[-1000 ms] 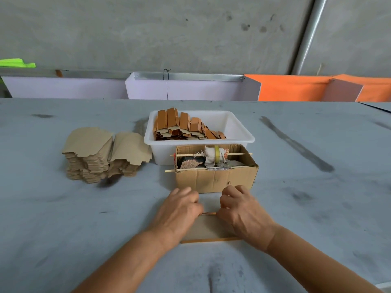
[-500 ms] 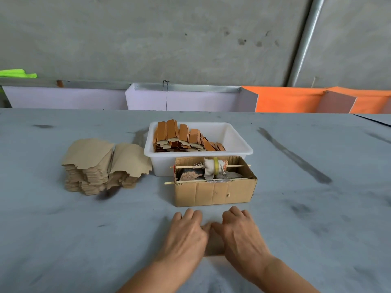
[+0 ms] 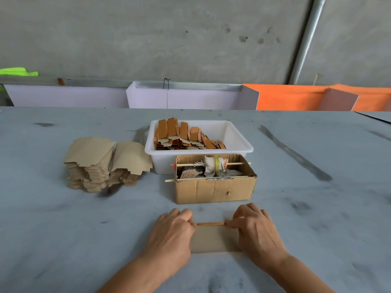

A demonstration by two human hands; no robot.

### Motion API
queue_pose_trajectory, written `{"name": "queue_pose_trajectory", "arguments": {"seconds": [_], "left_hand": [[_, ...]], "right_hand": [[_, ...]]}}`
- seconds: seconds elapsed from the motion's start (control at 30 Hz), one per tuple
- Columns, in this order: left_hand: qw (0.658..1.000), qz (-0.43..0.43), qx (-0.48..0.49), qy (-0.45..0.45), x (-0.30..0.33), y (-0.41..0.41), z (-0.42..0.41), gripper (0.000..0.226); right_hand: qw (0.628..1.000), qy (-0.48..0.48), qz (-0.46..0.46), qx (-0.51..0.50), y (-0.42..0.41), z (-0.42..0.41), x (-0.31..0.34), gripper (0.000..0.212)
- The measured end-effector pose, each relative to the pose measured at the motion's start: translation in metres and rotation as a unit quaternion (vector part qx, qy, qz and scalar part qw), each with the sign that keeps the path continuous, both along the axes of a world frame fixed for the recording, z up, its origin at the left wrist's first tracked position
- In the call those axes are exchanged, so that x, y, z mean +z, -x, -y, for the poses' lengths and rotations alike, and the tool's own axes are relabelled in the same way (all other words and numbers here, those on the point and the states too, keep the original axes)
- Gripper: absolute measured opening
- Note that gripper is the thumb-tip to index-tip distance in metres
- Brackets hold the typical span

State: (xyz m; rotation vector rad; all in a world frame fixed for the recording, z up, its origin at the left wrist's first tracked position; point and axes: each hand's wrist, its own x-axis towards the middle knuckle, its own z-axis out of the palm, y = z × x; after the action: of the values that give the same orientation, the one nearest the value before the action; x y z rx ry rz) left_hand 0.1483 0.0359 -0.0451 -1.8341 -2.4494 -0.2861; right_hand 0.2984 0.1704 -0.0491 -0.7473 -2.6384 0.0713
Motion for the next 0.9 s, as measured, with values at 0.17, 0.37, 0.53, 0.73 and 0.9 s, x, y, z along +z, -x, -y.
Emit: {"name": "queue_pose_trajectory", "arguments": {"seconds": [0.17,0.37,0.53,0.73,0.9], "left_hand": [[0.987,0.127,0.097,-0.035,0.011,0.004,-0.020,0.014],[0.978,0.176,0.085,-0.067,0.007,0.002,-0.018,0.011],[0.945,0.282,0.093,-0.136,0.013,0.007,-0.010,0.017],[0.792,0.559,0.151,-0.196,0.026,0.008,-0.002,0.017],[0.773,0.598,0.148,-0.152,0.029,-0.005,-0.004,0.015]], "right_hand": [[0.986,0.161,-0.035,-0.016,-0.002,-0.001,-0.005,0.036],[0.959,0.256,-0.117,-0.027,-0.012,0.002,-0.001,0.024],[0.810,0.506,-0.293,-0.035,-0.029,0.000,0.014,0.021],[0.738,0.582,-0.340,0.034,-0.048,-0.003,0.034,0.050],[0.743,0.598,-0.275,0.121,-0.044,0.003,0.043,0.072]]}}
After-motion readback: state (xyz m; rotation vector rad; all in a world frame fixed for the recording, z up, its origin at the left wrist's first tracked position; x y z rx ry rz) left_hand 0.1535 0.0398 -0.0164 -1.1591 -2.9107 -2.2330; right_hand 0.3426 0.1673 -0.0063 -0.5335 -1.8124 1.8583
